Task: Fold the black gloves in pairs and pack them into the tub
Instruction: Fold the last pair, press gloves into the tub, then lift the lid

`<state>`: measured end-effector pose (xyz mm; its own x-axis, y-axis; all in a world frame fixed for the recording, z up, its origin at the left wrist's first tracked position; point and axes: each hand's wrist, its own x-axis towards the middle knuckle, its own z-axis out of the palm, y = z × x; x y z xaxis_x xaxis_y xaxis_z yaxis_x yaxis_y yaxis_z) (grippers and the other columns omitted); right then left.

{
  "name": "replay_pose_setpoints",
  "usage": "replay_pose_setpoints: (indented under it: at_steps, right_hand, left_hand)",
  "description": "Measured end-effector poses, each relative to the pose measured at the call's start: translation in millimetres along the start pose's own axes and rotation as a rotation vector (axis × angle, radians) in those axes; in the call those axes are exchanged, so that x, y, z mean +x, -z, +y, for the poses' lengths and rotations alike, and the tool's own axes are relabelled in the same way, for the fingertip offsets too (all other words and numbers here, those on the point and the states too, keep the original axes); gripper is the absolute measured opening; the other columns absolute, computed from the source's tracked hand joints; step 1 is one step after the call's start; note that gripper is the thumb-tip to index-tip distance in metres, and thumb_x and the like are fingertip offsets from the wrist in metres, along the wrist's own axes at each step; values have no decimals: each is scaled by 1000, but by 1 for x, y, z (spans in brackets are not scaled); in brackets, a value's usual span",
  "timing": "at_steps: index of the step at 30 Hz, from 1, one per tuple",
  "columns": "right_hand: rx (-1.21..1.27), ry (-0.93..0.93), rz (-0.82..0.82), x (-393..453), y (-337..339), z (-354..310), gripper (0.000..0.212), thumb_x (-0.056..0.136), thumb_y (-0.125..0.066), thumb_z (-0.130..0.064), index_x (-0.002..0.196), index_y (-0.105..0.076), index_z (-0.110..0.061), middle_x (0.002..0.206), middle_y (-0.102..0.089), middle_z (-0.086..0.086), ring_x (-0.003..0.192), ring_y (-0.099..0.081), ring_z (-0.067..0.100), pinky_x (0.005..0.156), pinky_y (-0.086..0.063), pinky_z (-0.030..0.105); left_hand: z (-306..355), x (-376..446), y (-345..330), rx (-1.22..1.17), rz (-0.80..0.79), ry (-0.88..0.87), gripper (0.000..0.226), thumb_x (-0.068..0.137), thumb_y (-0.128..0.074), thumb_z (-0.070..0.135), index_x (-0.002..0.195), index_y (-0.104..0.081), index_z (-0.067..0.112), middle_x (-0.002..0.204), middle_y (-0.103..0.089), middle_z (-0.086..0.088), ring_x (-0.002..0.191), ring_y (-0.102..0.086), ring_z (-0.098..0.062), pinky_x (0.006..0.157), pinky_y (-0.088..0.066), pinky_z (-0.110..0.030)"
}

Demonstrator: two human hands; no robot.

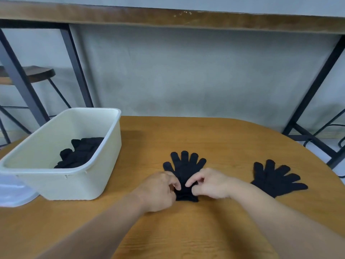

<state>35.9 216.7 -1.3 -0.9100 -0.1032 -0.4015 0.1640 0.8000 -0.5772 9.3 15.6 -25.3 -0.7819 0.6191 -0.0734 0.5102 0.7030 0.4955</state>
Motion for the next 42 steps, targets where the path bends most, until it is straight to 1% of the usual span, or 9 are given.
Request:
replay_pose_setpoints:
  at_steps: [4,7,11,20,23,28,35,39,42]
  right_hand:
    - [-105,16,277,10,-9,5,30,91,-64,-42,120,-65,-34,99,-48,-12,89,-53,8,77,-44,22]
    - [-226,11,273,13,-22,7,35,94,-60,-41,128,-60,-34,112,-44,-8,105,-53,14,90,-47,30]
    - [-167,30,280,13,-24,10,34,94,-60,-38,128,-61,-33,117,-48,-5,109,-53,17,95,-48,34]
    - [51,-129,515,-19,15,56,15,93,-60,-32,101,-71,-24,93,-60,-7,87,-64,17,77,-56,32]
    - [45,-261,600,-39,36,91,14,93,-59,-30,97,-70,-23,87,-65,-4,78,-63,17,66,-51,27]
    - [71,-428,711,-65,58,143,15,94,-57,-26,87,-69,-18,80,-70,0,71,-65,16,63,-54,30]
    - [7,-624,584,-73,72,172,32,91,-59,-40,76,-53,-13,74,-57,1,59,-53,15,48,-38,26]
    - [157,-620,484,-65,69,169,39,84,-65,-46,95,-61,-9,81,-63,3,67,-58,19,56,-44,28]
    - [292,-640,444,-59,70,163,34,78,-72,-37,85,-58,-7,72,-59,5,61,-54,23,55,-42,28]
  left_hand:
    - [-1,12,3,46,109,3,30,94,-56,27,123,-61,26,125,-50,18,113,-44,-3,99,-38,-19]
    - [-4,18,-5,88,26,51,38,92,-59,36,129,-56,26,131,-46,14,125,-40,-8,106,-36,-27]
    - [-5,22,-10,114,32,34,33,91,-61,38,122,-59,28,121,-46,16,115,-43,-6,99,-37,-21]
    - [70,67,-22,92,101,-67,12,93,-57,36,94,-66,28,95,-60,13,79,-54,-6,69,-45,-23]
    - [109,94,-44,17,3,-76,10,92,-59,34,91,-66,26,92,-65,9,81,-59,-11,70,-48,-26]
    - [153,134,-76,-32,-86,68,19,95,-53,35,97,-64,20,100,-67,1,91,-62,-19,71,-48,-27]
    - [176,169,-96,152,-196,268,41,91,-52,53,109,-58,17,99,-60,1,85,-57,-20,73,-50,-30]
    - [178,175,-97,171,-244,280,24,94,-54,37,88,-55,14,82,-55,2,74,-54,-17,61,-44,-28]
    - [179,177,-95,148,-276,292,25,95,-52,26,72,-51,15,73,-52,2,63,-48,-14,52,-38,-25]
